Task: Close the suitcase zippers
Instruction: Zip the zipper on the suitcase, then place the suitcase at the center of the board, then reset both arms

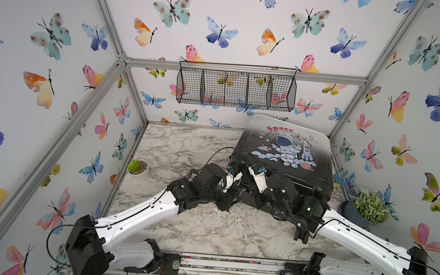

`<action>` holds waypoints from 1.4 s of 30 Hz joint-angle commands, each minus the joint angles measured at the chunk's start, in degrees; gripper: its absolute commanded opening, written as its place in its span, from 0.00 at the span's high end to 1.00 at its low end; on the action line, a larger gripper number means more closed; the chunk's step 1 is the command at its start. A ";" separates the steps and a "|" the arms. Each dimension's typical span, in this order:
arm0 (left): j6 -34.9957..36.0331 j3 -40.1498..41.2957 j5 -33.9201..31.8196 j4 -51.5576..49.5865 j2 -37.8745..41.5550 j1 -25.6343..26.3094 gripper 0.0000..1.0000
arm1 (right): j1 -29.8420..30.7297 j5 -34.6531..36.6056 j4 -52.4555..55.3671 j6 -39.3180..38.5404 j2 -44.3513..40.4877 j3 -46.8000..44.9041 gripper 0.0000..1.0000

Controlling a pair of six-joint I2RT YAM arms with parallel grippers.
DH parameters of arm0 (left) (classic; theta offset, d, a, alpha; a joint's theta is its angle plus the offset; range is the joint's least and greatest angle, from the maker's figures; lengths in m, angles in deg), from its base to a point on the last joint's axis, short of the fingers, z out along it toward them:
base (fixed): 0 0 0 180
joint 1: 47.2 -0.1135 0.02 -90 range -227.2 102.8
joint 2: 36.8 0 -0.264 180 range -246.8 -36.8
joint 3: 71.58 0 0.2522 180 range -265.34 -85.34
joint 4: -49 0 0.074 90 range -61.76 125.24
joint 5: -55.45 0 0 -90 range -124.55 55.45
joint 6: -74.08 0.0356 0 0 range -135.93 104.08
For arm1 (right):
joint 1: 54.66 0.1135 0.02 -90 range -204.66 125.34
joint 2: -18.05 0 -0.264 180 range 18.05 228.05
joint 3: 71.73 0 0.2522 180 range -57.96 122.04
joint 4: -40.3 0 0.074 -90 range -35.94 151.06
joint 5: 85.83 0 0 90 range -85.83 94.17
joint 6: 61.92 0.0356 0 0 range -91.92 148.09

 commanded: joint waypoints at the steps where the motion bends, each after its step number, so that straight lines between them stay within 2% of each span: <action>1: -1.30 1.61 2.80 -4.16 2.98 -0.91 0.27 | 1.15 -7.37 -6.77 1.12 -1.89 0.91 0.97; 2: -1.76 2.31 3.87 -4.50 4.10 -1.00 0.15 | 1.15 -7.90 -6.67 1.12 -1.95 0.25 0.97; 3: -2.20 2.94 4.61 -5.02 5.49 -1.09 0.12 | 1.15 -8.63 -6.76 1.12 -2.10 -0.65 0.97; 8: -2.11 2.58 8.63 -9.04 11.11 -4.31 0.09 | 1.15 -11.18 -6.56 1.06 -2.44 -4.14 0.85; 11: -1.21 0.37 11.83 -11.36 12.40 -9.44 0.09 | 1.15 -13.06 -5.44 0.99 -2.02 -4.90 0.69; 13: 0.94 -2.17 11.67 -14.07 12.29 -12.96 0.09 | 1.14 -13.39 -5.07 1.04 -2.50 -4.68 0.56; 15: 4.03 -4.97 9.09 -16.09 11.64 -15.89 0.09 | 1.15 -13.27 -4.29 0.95 -3.13 -2.90 0.46; 17: 6.59 -7.77 3.80 -16.54 10.50 -19.06 0.08 | 1.15 -12.83 -1.81 0.51 -3.05 1.49 0.36; 20: 8.09 -10.85 -2.67 -13.08 8.21 -25.55 0.07 | 1.15 -8.04 2.68 -2.54 -2.41 10.63 0.20; 22: 7.97 -11.31 -6.28 -8.46 7.12 -29.77 0.06 | 0.56 -3.77 3.93 -5.68 -1.71 15.28 0.13; 24: 7.56 -10.47 -11.07 -2.14 5.89 -33.20 0.03 | -5.70 -4.45 4.37 -7.93 -0.44 18.36 0.11; 27: 6.55 -10.41 -15.00 3.86 3.02 -37.40 0.01 | -20.62 -11.45 -1.03 -7.44 -0.78 17.10 0.11; 30: 7.45 -8.65 -21.92 8.18 -0.65 -39.61 0.00 | -33.60 -12.17 -3.39 -7.48 -0.20 15.91 0.09; 31: 7.40 -8.06 -22.36 8.75 -1.81 -40.87 0.00 | -37.54 -12.13 -4.66 -7.13 -0.19 14.87 0.07; 33: 7.03 -6.59 -24.82 9.39 -3.84 -42.77 0.01 | -46.94 -13.93 -7.58 -4.13 -0.56 11.56 0.07; 35: 6.66 -3.46 -28.54 12.70 -4.85 -43.90 0.02 | -53.58 -12.77 -10.33 -1.38 -1.44 8.36 0.06; 39: 4.63 2.64 -25.97 20.54 -5.07 -47.42 0.02 | -67.50 -12.35 -10.75 4.24 -0.19 6.49 0.04; 42: 5.28 3.53 -25.30 22.60 -6.47 -47.67 0.02 | -72.54 -9.51 -11.54 3.71 1.84 6.45 0.03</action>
